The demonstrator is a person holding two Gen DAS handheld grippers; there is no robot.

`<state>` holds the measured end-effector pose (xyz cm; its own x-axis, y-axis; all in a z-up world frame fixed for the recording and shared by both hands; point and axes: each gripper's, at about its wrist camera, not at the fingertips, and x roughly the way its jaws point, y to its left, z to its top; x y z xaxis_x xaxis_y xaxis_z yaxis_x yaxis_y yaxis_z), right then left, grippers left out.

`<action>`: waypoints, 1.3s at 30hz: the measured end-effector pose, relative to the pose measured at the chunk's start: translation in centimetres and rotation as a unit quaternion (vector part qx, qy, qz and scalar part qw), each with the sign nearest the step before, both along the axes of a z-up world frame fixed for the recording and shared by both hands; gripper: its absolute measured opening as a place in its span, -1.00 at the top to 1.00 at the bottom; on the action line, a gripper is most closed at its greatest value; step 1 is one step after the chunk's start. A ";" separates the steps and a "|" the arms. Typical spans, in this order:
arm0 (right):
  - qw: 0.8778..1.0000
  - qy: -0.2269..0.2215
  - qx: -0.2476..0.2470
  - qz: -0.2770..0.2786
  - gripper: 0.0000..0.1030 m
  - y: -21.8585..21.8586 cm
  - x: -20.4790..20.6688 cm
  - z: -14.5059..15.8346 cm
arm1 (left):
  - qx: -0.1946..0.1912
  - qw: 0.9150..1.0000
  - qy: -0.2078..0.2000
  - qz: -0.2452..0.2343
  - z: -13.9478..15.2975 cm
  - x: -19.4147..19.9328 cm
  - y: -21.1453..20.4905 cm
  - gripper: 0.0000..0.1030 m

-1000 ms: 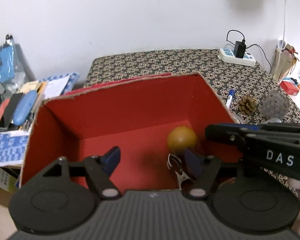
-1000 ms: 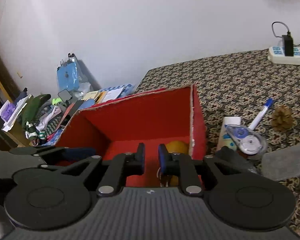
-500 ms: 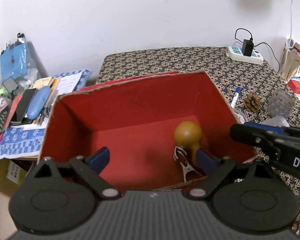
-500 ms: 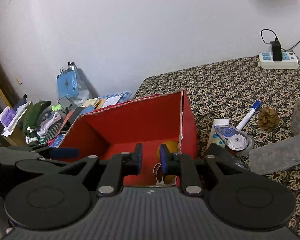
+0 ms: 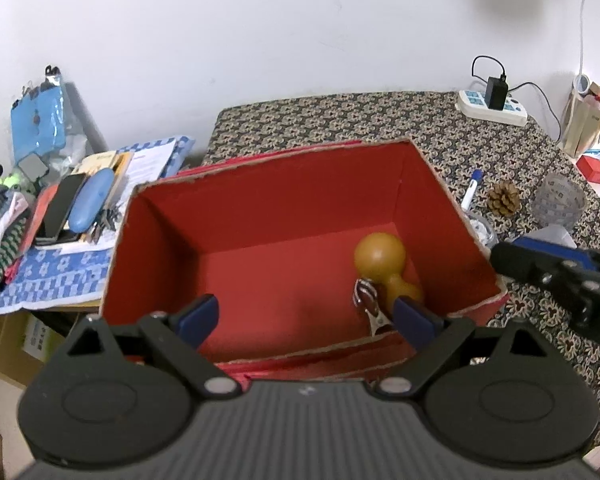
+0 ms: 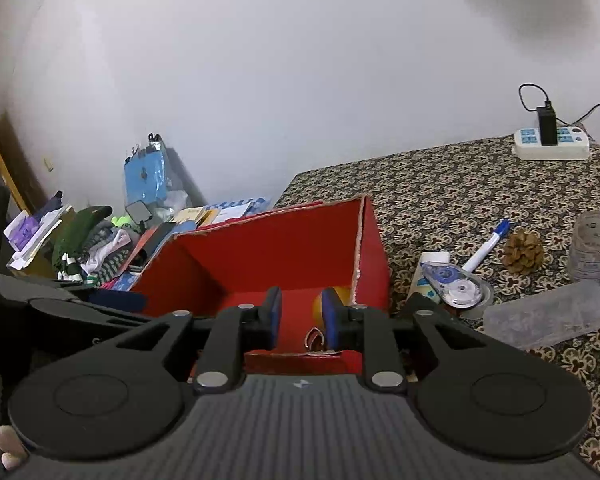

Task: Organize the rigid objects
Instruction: 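Lower the scissors into the box beside the gourd and release, then move the right tool to the black card holder beside the box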

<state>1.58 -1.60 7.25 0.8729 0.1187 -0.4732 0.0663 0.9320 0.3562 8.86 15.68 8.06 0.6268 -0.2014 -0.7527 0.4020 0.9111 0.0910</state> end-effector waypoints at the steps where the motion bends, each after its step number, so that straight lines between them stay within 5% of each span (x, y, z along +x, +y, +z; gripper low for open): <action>1: 1.000 -0.001 -0.001 -0.002 0.89 -0.1 -0.1 -0.1 | 0.001 1.000 0.000 0.000 -0.1 -0.1 0.1 -0.83; 9: 1.000 0.001 -0.009 -0.004 0.88 -0.2 -1.1 -0.7 | 0.011 1.000 -0.003 0.006 -0.5 -1.1 -0.3 -0.91; 39: 0.985 0.085 -0.001 0.152 0.86 -5.5 -2.1 -3.6 | 0.041 0.991 0.058 0.111 -4.7 -5.8 -6.5 -0.97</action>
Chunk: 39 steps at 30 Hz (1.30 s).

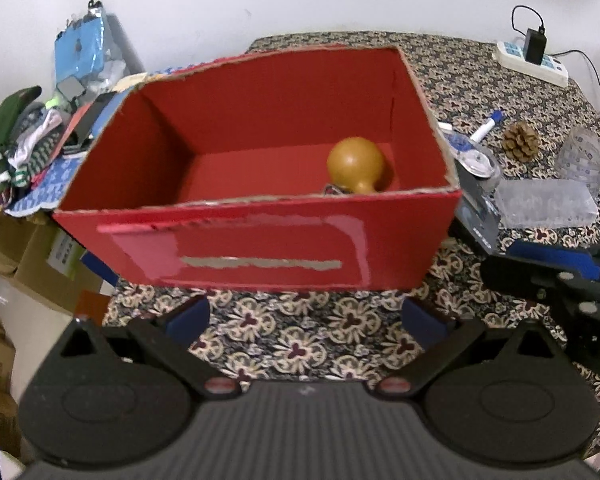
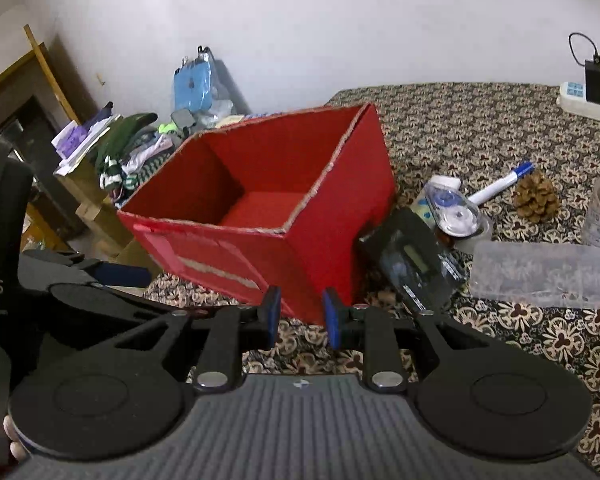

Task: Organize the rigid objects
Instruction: 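Move the right tool to the black card holder beside the box, then grasp the black card holder with the right gripper and lift it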

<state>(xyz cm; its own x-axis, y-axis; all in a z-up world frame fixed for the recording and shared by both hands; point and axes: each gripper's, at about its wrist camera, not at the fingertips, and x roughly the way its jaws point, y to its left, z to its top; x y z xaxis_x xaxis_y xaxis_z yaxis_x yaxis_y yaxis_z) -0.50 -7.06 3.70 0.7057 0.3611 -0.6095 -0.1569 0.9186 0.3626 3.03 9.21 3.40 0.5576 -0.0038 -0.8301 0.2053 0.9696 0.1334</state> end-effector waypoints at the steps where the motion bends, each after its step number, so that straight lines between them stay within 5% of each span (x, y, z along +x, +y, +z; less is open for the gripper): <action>1: 1.000 0.004 0.001 0.001 0.86 -0.2 0.0 -0.2 | -0.002 1.000 0.002 -0.003 -0.2 -0.1 -0.3 -0.97; 19: 0.997 0.062 -0.016 -0.051 0.86 -8.3 1.9 -3.9 | -0.081 0.993 0.025 -0.084 -5.2 -1.8 -6.7 -0.93; 25: 0.995 0.071 0.054 -0.045 0.83 -10.5 7.1 -4.4 | -0.088 0.990 0.016 -0.105 -6.4 -1.7 -8.9 -0.93; 34: 0.974 0.119 0.188 -0.054 0.71 -12.1 11.8 -7.7 | -0.092 0.990 0.018 -0.108 -7.3 -1.4 -9.6 -0.94; 39: 0.972 0.136 0.189 0.006 0.66 -11.9 11.7 -7.3 | -0.095 0.989 0.023 -0.108 -7.8 -0.8 -10.2 -0.94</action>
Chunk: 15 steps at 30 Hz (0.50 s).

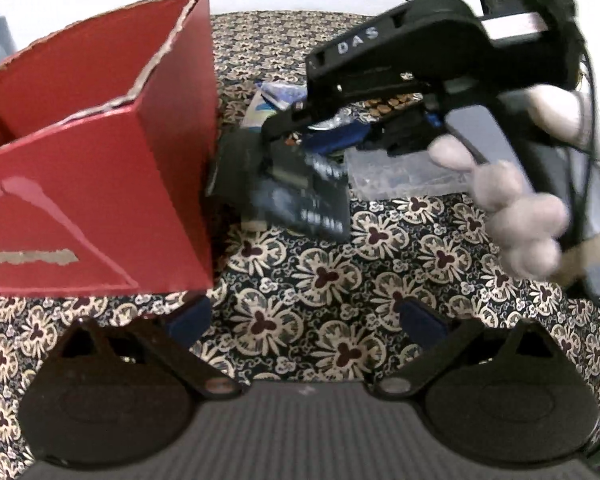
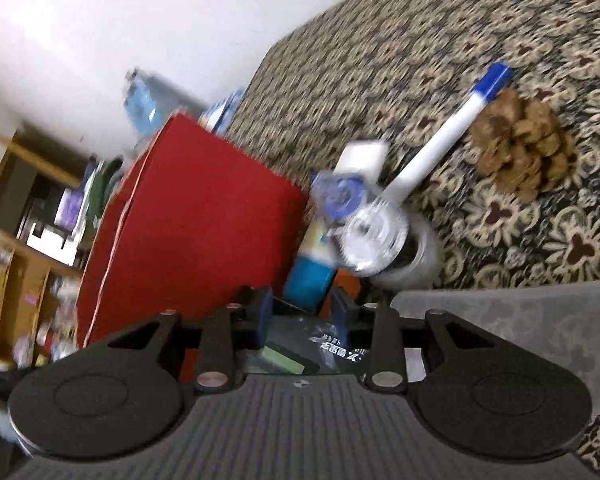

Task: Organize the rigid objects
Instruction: 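Grasp the black card holder with the right gripper and lift it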

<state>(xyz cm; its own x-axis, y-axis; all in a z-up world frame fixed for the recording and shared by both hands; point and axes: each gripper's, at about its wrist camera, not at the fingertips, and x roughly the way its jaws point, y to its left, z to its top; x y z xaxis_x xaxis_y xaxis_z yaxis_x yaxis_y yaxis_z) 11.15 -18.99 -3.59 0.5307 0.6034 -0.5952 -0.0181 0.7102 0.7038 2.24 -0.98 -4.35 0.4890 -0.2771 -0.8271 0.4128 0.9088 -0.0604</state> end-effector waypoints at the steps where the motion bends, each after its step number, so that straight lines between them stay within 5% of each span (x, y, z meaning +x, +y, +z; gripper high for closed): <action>1: 1.000 0.006 0.005 0.014 0.67 -0.1 -0.1 0.1 | 0.000 1.000 0.001 -0.001 -0.1 0.1 -0.1 -0.94; 9: 0.992 0.063 0.058 0.097 0.63 0.4 -5.6 -1.1 | -0.004 0.999 0.033 -0.004 -1.6 1.2 -0.1 -0.93; 15: 0.986 0.088 0.095 0.104 0.62 0.0 -8.0 -2.4 | -0.011 1.000 0.021 -0.007 -1.4 1.0 0.1 -0.67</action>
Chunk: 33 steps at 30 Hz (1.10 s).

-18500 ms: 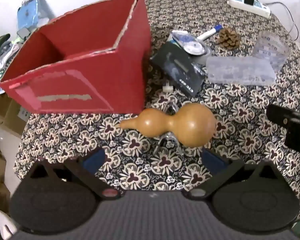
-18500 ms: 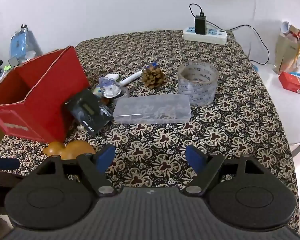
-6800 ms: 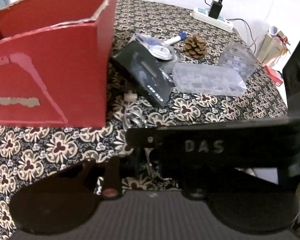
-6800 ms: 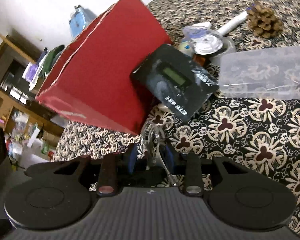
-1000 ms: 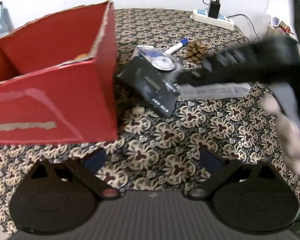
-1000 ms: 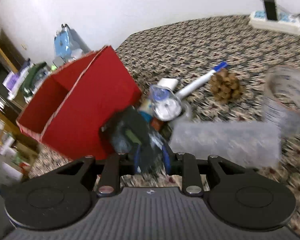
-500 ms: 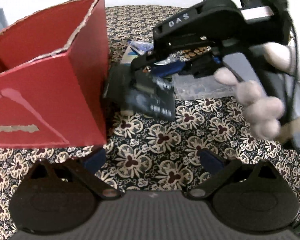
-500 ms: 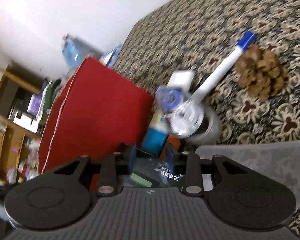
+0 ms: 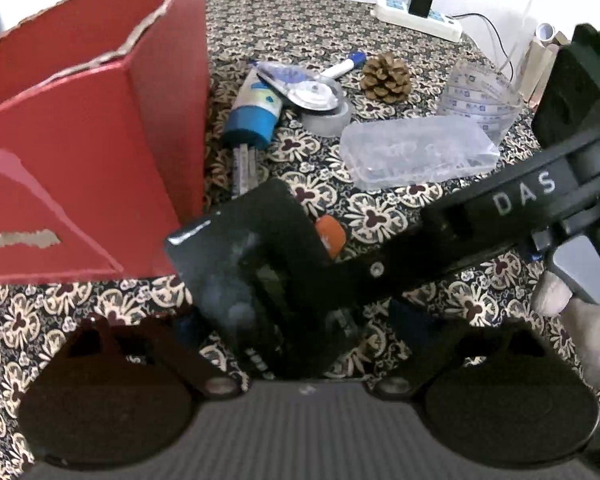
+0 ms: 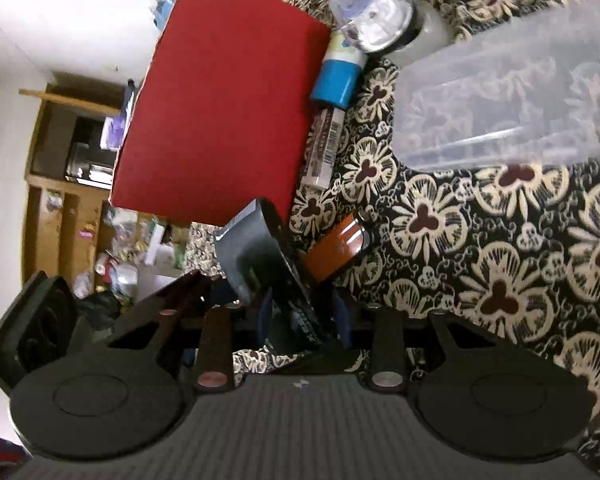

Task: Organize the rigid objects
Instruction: 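Grasp the black card holder with the right gripper and lift it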

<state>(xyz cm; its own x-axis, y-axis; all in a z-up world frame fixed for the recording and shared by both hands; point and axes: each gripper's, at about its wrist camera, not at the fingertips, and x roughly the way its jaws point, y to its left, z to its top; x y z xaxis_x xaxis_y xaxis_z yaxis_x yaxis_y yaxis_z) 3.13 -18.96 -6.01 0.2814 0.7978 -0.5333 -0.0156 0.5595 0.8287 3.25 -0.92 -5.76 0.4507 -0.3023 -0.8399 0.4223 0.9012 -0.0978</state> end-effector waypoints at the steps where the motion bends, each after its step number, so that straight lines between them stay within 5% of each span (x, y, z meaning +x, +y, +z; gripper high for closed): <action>1: 1.000 0.000 0.004 -0.007 0.60 -0.1 -0.1 0.0 | 0.003 1.000 -0.005 0.002 0.0 0.0 -0.1 -0.53; 15: 0.999 -0.046 -0.010 0.016 0.44 3.0 -1.3 2.0 | 0.009 0.999 -0.036 -0.019 1.7 -3.4 1.5 -0.35; 33: 0.974 -0.219 -0.049 0.031 0.44 9.4 -1.6 8.6 | -0.026 0.991 -0.133 -0.007 9.9 -6.4 7.2 -0.24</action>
<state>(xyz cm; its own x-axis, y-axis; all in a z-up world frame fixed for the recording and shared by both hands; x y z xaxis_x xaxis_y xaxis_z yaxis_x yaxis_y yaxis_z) 1.53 -9.55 2.56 0.4522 0.7722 -0.4464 -0.3921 0.6216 0.6781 -3.14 6.24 4.09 0.6500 -0.3494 -0.6748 0.4518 0.8917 -0.0265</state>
